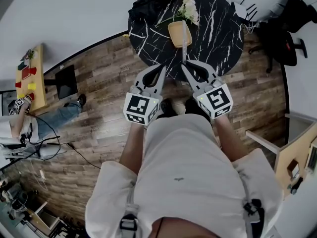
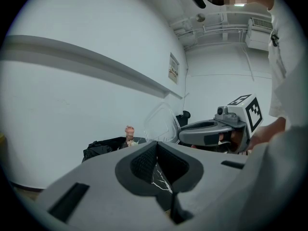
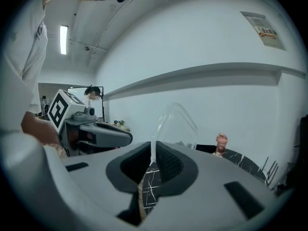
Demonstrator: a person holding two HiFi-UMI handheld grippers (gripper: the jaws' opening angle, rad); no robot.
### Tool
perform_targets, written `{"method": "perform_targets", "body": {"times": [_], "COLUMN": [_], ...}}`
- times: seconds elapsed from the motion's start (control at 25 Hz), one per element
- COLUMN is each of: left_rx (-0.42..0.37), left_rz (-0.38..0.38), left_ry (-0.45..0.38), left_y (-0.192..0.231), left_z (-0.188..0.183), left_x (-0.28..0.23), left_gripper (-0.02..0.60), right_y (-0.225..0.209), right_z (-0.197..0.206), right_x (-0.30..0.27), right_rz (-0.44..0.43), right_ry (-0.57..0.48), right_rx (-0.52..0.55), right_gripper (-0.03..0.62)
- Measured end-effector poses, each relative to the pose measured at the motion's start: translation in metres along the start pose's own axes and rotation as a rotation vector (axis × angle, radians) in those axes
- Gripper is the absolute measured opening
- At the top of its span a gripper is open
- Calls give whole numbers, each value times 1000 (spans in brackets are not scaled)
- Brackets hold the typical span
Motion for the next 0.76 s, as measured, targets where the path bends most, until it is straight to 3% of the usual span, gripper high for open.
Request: {"method": "perform_targets", "body": {"times": [0.76], "left_rx": [24], "left_rz": [-3], "left_ry": [8], "left_y": [1], "left_z": [3], "left_x": [2], "left_gripper": [5], "right_y": [4], "right_z": [1], "right_x": [-3], "right_rz": [-14], "right_ry": [18], "right_rx": [16], "right_gripper": [29]}}
Point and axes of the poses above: the fingertips, and each gripper's own axes: x backward along the fingers, y to its left, z out of its underside, the point moved 1 cm from there along x, backward along the fingers, and after that the axes turned 6 degrees about -z, right-handed, at the moved point
